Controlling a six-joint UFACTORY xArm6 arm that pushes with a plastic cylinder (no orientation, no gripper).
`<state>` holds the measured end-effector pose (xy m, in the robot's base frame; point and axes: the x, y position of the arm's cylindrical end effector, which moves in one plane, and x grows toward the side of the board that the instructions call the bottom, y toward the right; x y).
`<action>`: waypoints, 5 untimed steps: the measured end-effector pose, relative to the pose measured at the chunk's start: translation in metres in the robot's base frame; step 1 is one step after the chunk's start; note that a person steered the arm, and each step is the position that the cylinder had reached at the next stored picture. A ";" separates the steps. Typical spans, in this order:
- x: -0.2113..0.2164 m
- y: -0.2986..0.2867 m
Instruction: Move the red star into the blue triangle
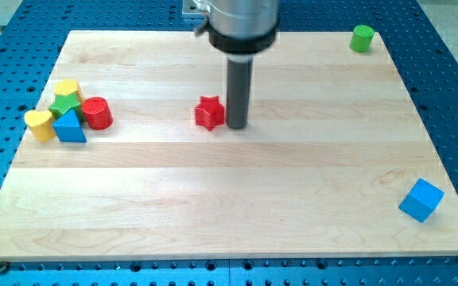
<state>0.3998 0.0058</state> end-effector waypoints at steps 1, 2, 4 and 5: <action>-0.023 -0.045; -0.013 -0.101; 0.048 -0.060; 0.090 -0.012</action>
<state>0.4902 -0.0061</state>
